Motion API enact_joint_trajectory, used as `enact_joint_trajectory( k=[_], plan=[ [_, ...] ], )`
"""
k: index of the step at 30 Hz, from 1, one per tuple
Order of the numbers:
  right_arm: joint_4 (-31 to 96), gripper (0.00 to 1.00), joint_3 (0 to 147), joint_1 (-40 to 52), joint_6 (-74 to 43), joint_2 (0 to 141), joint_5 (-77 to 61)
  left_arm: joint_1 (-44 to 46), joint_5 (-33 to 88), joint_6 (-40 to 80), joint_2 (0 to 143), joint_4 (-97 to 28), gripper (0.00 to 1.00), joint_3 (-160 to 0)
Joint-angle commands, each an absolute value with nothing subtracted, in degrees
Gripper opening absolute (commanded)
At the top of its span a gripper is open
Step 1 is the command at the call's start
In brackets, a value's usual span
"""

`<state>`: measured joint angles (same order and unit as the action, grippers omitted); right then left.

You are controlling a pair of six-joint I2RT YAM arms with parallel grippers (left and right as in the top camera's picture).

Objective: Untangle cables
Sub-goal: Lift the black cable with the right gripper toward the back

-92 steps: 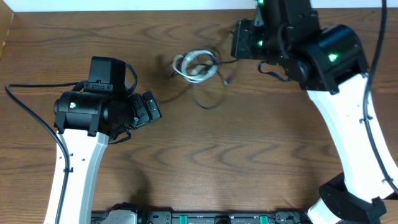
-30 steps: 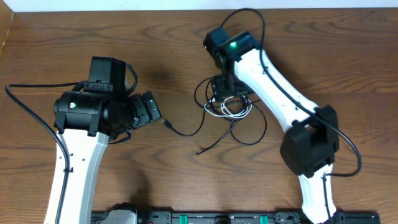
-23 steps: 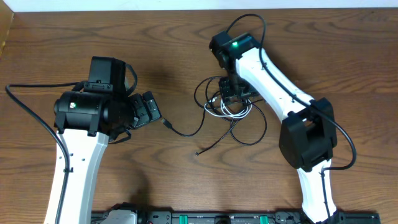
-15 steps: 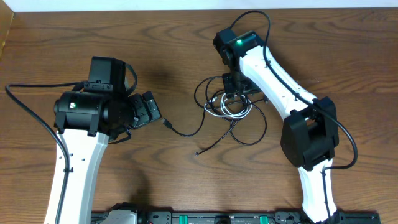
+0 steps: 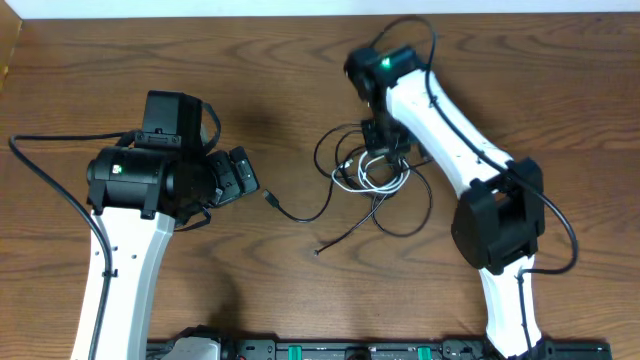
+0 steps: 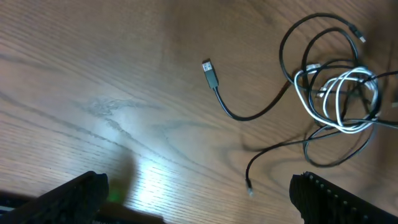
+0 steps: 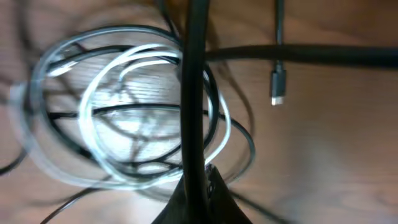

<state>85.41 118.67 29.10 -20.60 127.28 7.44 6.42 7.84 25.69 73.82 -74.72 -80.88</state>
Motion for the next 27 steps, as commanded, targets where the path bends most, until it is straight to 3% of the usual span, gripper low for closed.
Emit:
enact_joint_trajectory(
  k=[1,10,27],
  plan=[
    [89.1,0.01,131.7,28.9,-18.6,123.6,7.3,6.1,8.1,26.0,73.8,-75.0,0.98,-81.2],
    [88.3,0.01,155.1,28.9,-17.5,114.5,0.3,6.1,8.1,26.0,73.8,-75.0,0.98,-81.2],
    [76.3,0.01,156.3,28.8,-23.0,104.9,1.8,6.1,8.1,26.0,73.8,-75.0,0.98,-81.2]
  ],
)
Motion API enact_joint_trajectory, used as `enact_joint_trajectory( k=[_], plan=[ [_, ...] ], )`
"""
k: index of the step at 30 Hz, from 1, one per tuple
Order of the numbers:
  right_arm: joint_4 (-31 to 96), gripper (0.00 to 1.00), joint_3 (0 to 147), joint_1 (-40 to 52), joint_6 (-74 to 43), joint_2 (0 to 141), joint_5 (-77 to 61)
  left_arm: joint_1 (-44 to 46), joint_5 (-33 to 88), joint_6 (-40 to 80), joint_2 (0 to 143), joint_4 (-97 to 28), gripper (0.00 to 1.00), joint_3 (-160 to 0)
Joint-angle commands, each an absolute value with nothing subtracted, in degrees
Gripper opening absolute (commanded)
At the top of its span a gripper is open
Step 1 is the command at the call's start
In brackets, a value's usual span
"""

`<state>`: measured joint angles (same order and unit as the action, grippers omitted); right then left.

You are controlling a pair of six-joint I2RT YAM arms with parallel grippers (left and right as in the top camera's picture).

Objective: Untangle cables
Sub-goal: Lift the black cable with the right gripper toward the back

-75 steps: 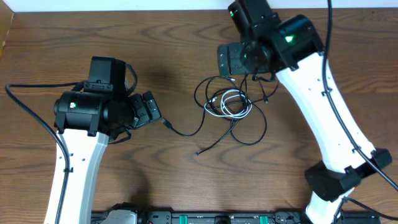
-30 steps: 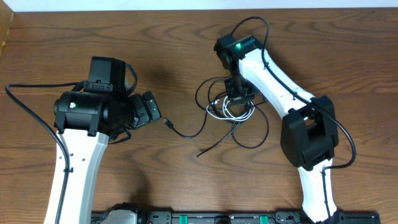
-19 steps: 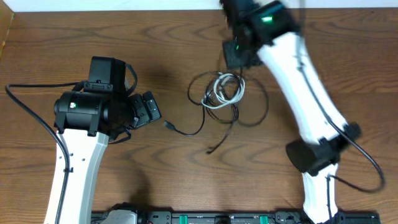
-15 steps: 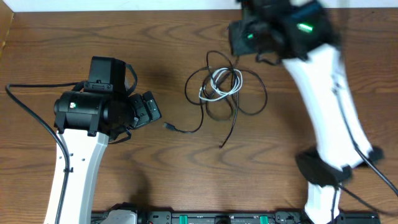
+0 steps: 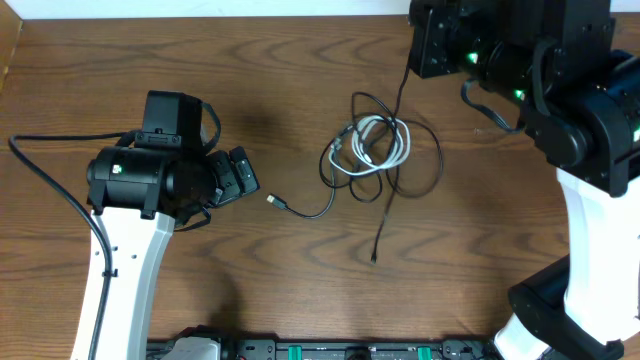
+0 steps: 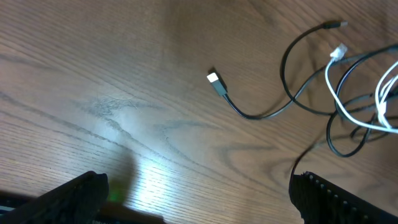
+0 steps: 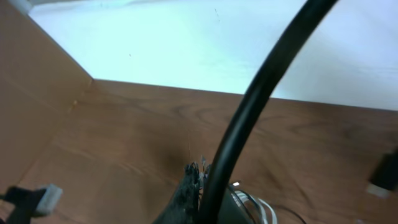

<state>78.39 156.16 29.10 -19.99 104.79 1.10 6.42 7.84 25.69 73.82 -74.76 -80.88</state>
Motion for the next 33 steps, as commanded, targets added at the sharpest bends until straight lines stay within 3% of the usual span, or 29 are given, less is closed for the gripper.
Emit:
enact_joint_trajectory(
  k=[1,7,11,23,28,33],
  plan=[
    [74.1,0.01,156.4,28.8,-23.7,104.7,1.5,6.1,8.2,26.0,73.8,-75.0,0.98,-81.2],
    [58.1,0.01,156.4,28.8,-23.7,100.2,0.9,6.1,8.2,26.0,73.8,-75.0,0.98,-81.2],
    [53.9,0.02,156.4,28.8,-23.1,96.4,2.9,6.1,8.1,26.0,73.8,-75.0,0.98,-81.2],
    [75.8,0.01,155.5,28.8,-18.0,100.4,8.1,6.1,8.1,26.0,73.8,-75.0,0.98,-81.2],
    [81.3,0.01,155.5,28.9,-18.0,107.2,-2.5,6.1,8.1,26.0,73.8,-75.0,0.98,-81.2],
    [78.4,0.01,155.5,28.9,-14.4,110.9,-23.9,6.1,8.1,26.0,73.8,-75.0,0.98,-81.2]
  ],
)
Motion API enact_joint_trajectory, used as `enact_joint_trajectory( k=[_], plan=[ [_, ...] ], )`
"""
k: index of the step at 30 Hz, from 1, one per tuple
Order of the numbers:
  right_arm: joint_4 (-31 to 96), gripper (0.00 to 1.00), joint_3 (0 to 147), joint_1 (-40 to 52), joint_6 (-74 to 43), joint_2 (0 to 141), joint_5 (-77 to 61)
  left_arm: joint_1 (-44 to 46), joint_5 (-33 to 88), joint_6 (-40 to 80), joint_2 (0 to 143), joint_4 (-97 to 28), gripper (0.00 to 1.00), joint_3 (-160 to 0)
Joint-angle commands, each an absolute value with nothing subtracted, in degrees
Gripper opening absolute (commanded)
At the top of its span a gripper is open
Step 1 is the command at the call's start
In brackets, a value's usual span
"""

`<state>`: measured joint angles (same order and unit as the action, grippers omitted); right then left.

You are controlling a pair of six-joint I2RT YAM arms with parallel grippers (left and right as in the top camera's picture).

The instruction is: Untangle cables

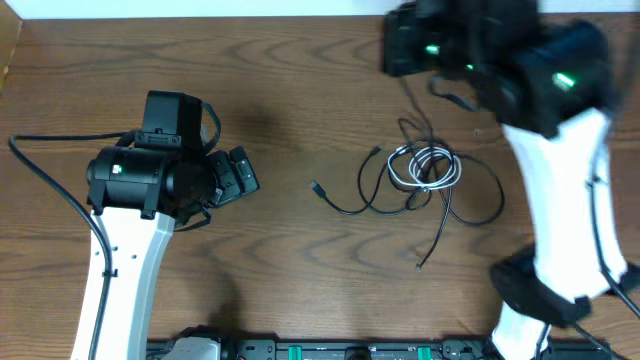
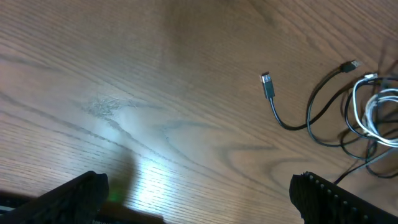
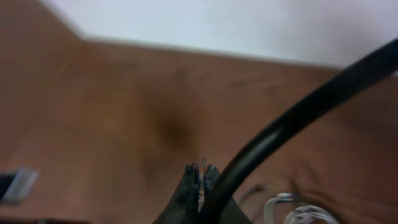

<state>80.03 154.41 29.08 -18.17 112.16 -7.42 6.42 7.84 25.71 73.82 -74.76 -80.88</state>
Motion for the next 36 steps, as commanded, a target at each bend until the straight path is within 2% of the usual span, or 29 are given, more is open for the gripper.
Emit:
enact_joint_trajectory(
  k=[1,3,6,8,11,12,15,18,19,21,22,26,27,33,36],
  plan=[
    [77.2,0.01,155.5,28.9,-12.1,111.0,-28.9,6.1,8.1,26.0,73.8,-75.0,0.98,-81.2],
    [75.2,0.01,155.5,28.8,-9.3,111.0,-34.9,6.1,8.1,26.0,73.8,-75.0,0.98,-81.2],
    [74.3,0.01,155.5,28.7,-9.4,110.5,-28.2,6.1,8.1,26.0,73.8,-75.0,0.98,-81.2],
    [75.9,0.01,155.5,28.7,-12.3,110.5,-14.4,6.1,8.1,26.0,73.8,-75.0,0.98,-81.2],
    [82.0,0.01,155.5,28.8,-24.3,111.3,12.6,6.1,8.1,26.0,73.8,-75.0,0.98,-81.2],
    [83.9,0.01,155.4,28.9,-27.3,111.8,17.2,6.1,8.1,26.0,73.8,-75.0,0.98,-81.2],
    [87.3,0.06,155.4,28.9,-28.6,113.6,17.0,6.1,8.1,26.0,73.8,-75.0,0.98,-81.2],
    [89.7,0.11,155.4,28.9,-25.1,115.8,13.1,6.1,8.1,26.0,73.8,-75.0,0.98,-81.2],
    [90.6,0.21,155.4,28.9,-24.1,116.6,13.1,6.1,8.1,26.0,73.8,-75.0,0.98,-81.2],
    [92.4,0.54,155.4,28.8,-22.4,118.2,13.4,6.1,8.1,26.0,73.8,-75.0,0.98,-81.2],
    [93.2,0.66,155.4,28.8,-21.9,119.0,13.4,6.1,8.1,26.0,73.8,-75.0,0.98,-81.2],
    [96.8,0.96,155.4,28.8,-21.1,122.0,13.4,6.1,8.2,26.0,73.8,-75.0,0.98,-81.2],
    [97.3,0.99,155.4,28.8,-21.0,122.7,12.7,6.1,8.1,26.0,73.8,-75.0,0.98,-81.2],
    [97.3,0.99,151.0,29.5,-10.1,125.3,-5.5,6.1,8.1,26.0,73.8,-75.0,0.98,-81.2],
    [96.9,0.99,147.2,30.2,-9.7,126.1,-4.5,6.1,8.2,26.0,73.8,-75.0,0.98,-81.2]
  ],
)
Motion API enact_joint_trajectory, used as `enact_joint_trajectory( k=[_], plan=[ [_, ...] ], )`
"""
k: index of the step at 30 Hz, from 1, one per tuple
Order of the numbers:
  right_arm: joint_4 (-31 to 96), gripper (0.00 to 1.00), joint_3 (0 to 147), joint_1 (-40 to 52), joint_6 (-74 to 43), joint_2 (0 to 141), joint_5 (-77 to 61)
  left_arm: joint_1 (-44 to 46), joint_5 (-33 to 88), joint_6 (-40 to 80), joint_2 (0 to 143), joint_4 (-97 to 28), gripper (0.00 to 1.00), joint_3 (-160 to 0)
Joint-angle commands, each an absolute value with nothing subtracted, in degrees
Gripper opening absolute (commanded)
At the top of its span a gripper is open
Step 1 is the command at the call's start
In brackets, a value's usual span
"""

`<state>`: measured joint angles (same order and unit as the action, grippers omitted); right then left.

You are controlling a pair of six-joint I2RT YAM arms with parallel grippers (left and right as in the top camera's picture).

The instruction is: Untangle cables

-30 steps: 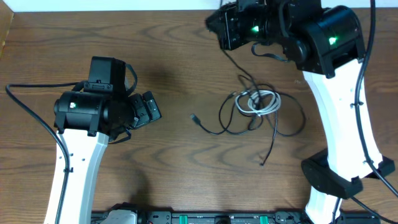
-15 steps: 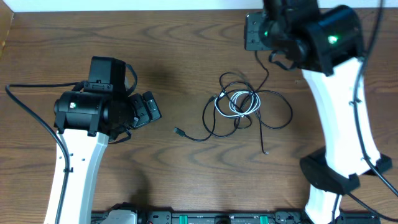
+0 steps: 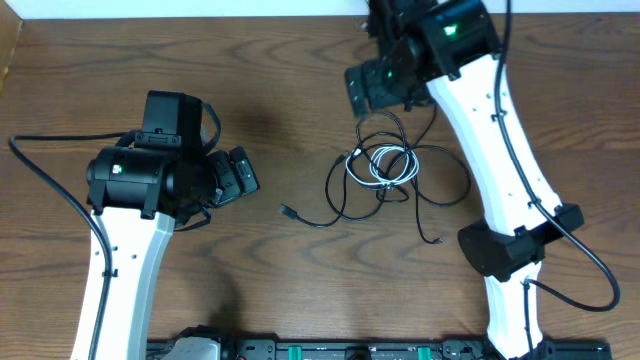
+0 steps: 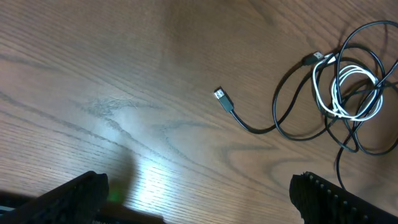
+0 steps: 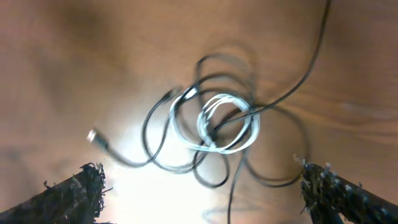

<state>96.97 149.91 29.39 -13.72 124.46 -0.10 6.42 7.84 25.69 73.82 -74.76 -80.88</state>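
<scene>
A tangle of cables lies on the wooden table [image 3: 300, 90]. A white cable [image 3: 392, 166] is coiled in its middle, and black cable [image 3: 332, 190] loops through and around the coil. One black lead runs out left to a USB plug [image 3: 287, 211], another ends at a small plug [image 3: 437, 241]. My right gripper [image 3: 372, 88] hangs open just beyond the tangle, holding nothing. Its wrist view looks down on the white coil [image 5: 227, 121] and the USB plug [image 5: 93, 135]. My left gripper [image 3: 236, 176] stands open, left of the cables. Its view has the USB plug [image 4: 222, 96] and white coil [image 4: 348, 93].
The table's far edge meets a white wall [image 3: 200, 8]. A black rail [image 3: 350, 350] with both arm bases runs along the near edge. The right arm's base [image 3: 505, 250] stands right of the tangle.
My right gripper was shut on a black cable and held high. Now it is open, lower, and holds nothing. The tangle lies a little further left, and the USB plug too.
My right gripper was first down in the tangle, shut on a black cable. Then it was raised high with that cable, and the tangle lay in different spots at each moment. Now the cable is let go. The left arm stayed still throughout.
</scene>
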Motion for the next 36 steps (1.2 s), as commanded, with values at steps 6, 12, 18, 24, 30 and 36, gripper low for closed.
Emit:
enact_joint_trajectory(
  k=[6,12,18,24,30,36],
  plan=[
    [92.7,0.99,135.1,30.9,-9.7,126.7,-4.5,6.1,8.1,26.0,73.8,-75.0,0.98,-81.2],
    [88.1,0.78,121.7,32.3,-7.4,126.7,-4.6,6.1,8.2,26.0,73.8,-75.0,0.98,-81.2],
    [82.1,0.69,112.2,33.6,-2.8,126.7,-4.6,6.1,8.1,26.0,73.8,-75.0,0.98,-81.2],
    [75.9,0.66,106.3,33.9,1.0,126.7,-3.2,6.1,8.1,26.0,73.8,-75.0,0.98,-81.2],
    [67.2,0.75,100.5,33.9,1.0,126.7,-1.4,6.1,8.1,26.0,73.8,-75.0,0.98,-81.2],
    [63.4,0.56,98.6,33.9,1.0,126.7,1.9,6.1,8.2,26.0,73.8,-75.0,0.98,-81.2]
  ],
)
